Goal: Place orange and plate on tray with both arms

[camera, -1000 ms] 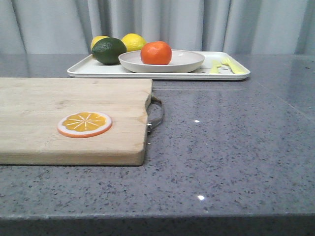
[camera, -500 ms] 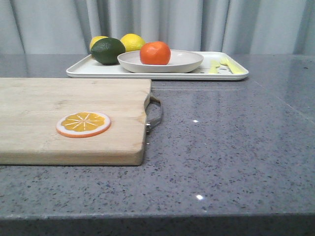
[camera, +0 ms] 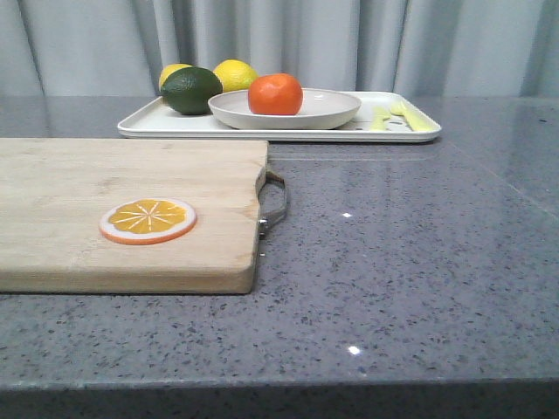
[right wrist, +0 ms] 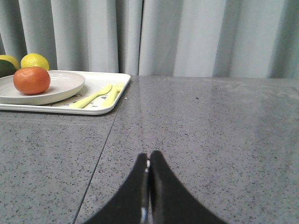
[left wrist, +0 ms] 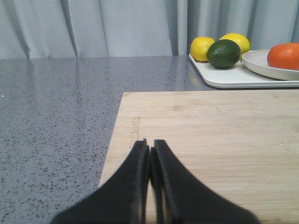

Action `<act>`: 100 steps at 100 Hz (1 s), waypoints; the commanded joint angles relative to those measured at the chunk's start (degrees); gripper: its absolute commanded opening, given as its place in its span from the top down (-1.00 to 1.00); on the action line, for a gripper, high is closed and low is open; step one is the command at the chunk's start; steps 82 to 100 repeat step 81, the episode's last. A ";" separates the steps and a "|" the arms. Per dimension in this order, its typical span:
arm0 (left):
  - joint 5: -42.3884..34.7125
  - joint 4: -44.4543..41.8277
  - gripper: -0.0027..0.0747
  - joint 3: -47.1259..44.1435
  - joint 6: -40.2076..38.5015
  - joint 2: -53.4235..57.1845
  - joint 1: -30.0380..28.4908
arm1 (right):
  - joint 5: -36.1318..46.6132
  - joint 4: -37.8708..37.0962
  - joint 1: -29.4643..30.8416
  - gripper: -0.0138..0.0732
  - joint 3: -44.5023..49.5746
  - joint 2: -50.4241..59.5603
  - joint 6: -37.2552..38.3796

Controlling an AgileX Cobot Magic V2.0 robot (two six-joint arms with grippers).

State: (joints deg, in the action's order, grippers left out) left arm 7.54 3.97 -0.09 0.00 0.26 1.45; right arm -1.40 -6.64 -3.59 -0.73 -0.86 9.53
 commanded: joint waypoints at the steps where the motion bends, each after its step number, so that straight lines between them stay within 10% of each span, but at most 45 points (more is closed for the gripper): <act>1: -4.32 0.01 0.98 -0.47 0.00 1.88 -0.06 | 4.31 0.00 0.44 0.77 0.28 1.78 0.03; 100: -4.32 0.01 0.98 -0.47 0.00 1.88 -0.06 | 1.40 0.33 0.62 0.77 1.10 2.19 0.03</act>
